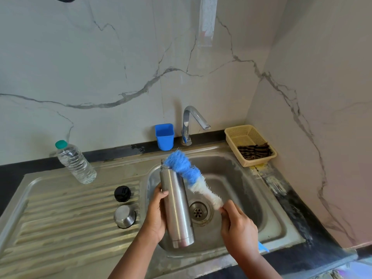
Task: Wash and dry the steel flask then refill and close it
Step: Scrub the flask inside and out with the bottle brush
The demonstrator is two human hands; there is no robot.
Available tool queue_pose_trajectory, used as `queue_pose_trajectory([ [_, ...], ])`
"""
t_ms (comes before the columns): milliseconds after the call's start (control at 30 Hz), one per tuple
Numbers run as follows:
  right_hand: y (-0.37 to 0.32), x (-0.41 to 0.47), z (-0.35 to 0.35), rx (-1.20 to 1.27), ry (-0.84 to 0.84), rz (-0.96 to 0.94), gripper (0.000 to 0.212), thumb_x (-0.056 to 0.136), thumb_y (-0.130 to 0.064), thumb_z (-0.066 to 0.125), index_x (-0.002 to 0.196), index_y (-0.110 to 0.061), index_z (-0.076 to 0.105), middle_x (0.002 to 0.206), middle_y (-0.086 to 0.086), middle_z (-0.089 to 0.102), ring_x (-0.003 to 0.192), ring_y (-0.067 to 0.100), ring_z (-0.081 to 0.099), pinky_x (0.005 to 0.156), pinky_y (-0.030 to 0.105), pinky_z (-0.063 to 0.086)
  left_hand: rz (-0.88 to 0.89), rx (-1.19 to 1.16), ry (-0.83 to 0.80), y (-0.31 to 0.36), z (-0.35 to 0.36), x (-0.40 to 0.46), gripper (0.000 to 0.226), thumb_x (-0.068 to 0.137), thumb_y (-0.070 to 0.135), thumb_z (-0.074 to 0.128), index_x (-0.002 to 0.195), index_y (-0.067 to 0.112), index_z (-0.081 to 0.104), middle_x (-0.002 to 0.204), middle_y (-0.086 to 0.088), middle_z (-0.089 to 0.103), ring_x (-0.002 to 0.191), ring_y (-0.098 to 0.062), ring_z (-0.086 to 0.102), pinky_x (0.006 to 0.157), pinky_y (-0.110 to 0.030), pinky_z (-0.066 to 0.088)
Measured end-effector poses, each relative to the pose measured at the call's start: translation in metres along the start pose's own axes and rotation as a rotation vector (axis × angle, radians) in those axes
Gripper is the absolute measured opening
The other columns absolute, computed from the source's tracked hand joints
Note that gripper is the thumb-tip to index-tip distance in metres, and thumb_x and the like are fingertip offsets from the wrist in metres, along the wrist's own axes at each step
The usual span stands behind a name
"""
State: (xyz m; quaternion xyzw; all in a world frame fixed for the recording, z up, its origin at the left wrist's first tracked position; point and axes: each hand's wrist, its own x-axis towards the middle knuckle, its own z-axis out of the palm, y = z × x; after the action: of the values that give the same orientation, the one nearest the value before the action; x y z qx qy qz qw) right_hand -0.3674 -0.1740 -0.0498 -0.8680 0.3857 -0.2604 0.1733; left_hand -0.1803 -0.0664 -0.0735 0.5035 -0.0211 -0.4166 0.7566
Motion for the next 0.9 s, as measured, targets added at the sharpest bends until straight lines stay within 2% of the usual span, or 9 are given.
queue_pose_trajectory([
  [67,-0.0005,-0.0004,0.0008,-0.026,-0.005,-0.053,0.025,0.083,-0.018,0.061,0.08,-0.025,0.038,0.067,-0.007,0.049,0.05,0.02,0.045,0.039,0.02,0.021,0.006,-0.003,0.001,-0.0005,0.0014,-0.0012,0.047,0.066,0.035,0.067,0.111,0.022,0.066,0.088,-0.007,0.071,0.076,-0.019,0.068,0.062,-0.034,0.055],
  [133,-0.0011,-0.002,0.0009,-0.04,-0.028,-0.115,0.03,0.077,-0.01,0.067,0.08,-0.026,0.042,0.071,-0.009,0.049,0.051,0.017,0.044,0.039,0.016,0.018,-0.005,0.03,0.013,-0.0001,0.0027,-0.002,0.057,0.059,0.043,0.078,0.111,0.023,0.065,0.089,-0.007,0.072,0.076,-0.019,0.07,0.06,-0.033,0.057],
  [233,-0.0015,0.0015,-0.0009,-0.023,-0.003,-0.018,0.024,0.082,-0.017,0.061,0.079,-0.025,0.039,0.065,-0.009,0.05,0.045,0.017,0.044,0.039,0.015,0.014,-0.002,0.118,0.011,-0.0019,0.0027,-0.0003,0.081,0.049,0.05,0.092,0.121,0.032,0.058,0.113,-0.018,0.07,0.102,-0.035,0.069,0.078,-0.05,0.059],
  [300,-0.0016,0.0022,-0.0024,-0.014,0.016,-0.023,0.021,0.084,-0.019,0.058,0.079,-0.025,0.039,0.064,-0.008,0.048,0.045,0.018,0.043,0.039,0.015,0.014,0.013,0.13,0.029,-0.0023,0.0027,-0.0013,0.081,0.049,0.045,0.091,0.119,0.033,0.054,0.114,-0.018,0.07,0.104,-0.036,0.068,0.08,-0.052,0.059],
  [400,-0.001,0.001,-0.0032,-0.013,0.031,-0.111,0.017,0.084,-0.019,0.053,0.08,-0.027,0.039,0.066,-0.008,0.047,0.053,0.019,0.042,0.044,0.007,0.01,0.029,0.148,0.048,-0.0021,0.002,-0.0025,0.083,0.044,0.046,0.086,0.118,0.029,0.053,0.107,-0.011,0.07,0.094,-0.026,0.068,0.07,-0.04,0.057],
  [533,0.0041,0.0039,-0.0012,-0.022,0.053,-0.006,0.016,0.092,-0.031,0.045,0.079,-0.026,0.037,0.064,-0.009,0.049,0.046,0.013,0.027,0.034,0.023,0.026,0.039,0.147,0.035,-0.0021,0.0009,-0.0052,0.081,0.045,0.044,0.085,0.119,0.028,0.054,0.106,-0.01,0.07,0.092,-0.024,0.069,0.07,-0.039,0.057],
  [633,0.0045,0.0009,-0.0044,-0.049,0.057,-0.113,0.012,0.088,-0.025,0.046,0.079,-0.026,0.038,0.066,-0.008,0.046,0.051,0.016,0.029,0.034,0.024,0.026,0.044,0.146,0.021,-0.001,-0.0016,-0.0055,0.08,0.045,0.041,0.084,0.119,0.03,0.055,0.101,-0.005,0.07,0.092,-0.02,0.068,0.069,-0.033,0.056],
  [767,0.0054,0.0014,-0.0049,-0.052,0.052,-0.069,0.021,0.085,-0.017,0.056,0.079,-0.026,0.038,0.066,-0.011,0.044,0.05,0.014,0.026,0.035,0.019,0.021,0.043,0.145,0.008,-0.0007,-0.0023,-0.0042,0.078,0.045,0.04,0.085,0.117,0.026,0.057,0.101,-0.008,0.069,0.092,-0.023,0.066,0.076,-0.038,0.055],
  [900,0.0028,-0.0009,-0.0051,-0.047,0.078,-0.148,0.015,0.087,-0.021,0.05,0.079,-0.025,0.038,0.065,-0.009,0.044,0.054,0.013,0.025,0.035,0.021,0.023,0.025,0.131,-0.004,0.0004,-0.0036,-0.0044,0.075,0.047,0.042,0.083,0.118,0.027,0.062,0.101,-0.008,0.071,0.092,-0.023,0.067,0.076,-0.038,0.054],
])
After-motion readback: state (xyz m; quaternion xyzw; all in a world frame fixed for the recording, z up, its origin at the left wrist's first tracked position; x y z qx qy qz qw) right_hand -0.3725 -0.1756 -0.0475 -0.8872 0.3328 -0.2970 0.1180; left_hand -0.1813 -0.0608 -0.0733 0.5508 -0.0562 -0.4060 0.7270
